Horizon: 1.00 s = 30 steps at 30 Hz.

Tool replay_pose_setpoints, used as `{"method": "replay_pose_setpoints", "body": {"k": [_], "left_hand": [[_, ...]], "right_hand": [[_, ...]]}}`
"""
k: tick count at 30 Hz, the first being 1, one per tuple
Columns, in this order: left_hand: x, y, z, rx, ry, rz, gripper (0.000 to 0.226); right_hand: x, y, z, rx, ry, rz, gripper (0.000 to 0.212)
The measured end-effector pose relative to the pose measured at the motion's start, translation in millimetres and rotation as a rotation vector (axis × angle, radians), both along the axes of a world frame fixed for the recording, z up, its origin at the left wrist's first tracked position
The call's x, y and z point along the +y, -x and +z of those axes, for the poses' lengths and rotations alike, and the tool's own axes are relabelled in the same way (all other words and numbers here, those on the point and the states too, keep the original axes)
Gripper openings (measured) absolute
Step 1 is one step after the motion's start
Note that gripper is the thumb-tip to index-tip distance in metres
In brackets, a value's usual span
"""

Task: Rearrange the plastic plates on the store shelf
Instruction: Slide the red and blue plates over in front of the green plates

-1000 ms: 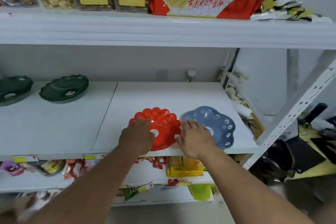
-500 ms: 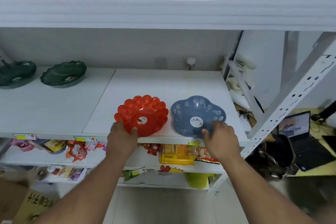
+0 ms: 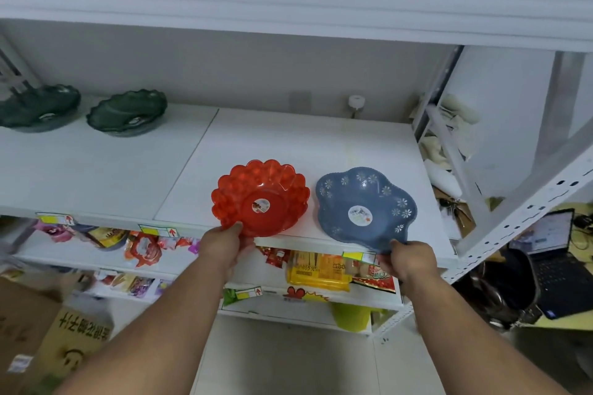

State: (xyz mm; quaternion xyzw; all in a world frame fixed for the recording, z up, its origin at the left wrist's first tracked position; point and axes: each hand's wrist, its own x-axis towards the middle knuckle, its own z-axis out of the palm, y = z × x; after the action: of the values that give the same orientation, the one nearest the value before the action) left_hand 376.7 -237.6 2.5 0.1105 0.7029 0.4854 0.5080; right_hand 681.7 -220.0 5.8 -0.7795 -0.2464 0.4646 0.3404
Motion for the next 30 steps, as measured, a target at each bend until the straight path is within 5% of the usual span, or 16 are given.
{"method": "replay_pose_setpoints", "body": {"k": [16, 30], "left_hand": [[-23, 37, 11, -0.029, -0.036, 0.098, 0.011], [-109, 160, 55, -0.022, -0.141, 0.471, 0.006]], "right_hand": [[-7, 22, 27, 0.048, -0.106, 0.048, 0.017], [-15, 165, 48, 0.089, -0.164, 0.332, 0.016]]}}
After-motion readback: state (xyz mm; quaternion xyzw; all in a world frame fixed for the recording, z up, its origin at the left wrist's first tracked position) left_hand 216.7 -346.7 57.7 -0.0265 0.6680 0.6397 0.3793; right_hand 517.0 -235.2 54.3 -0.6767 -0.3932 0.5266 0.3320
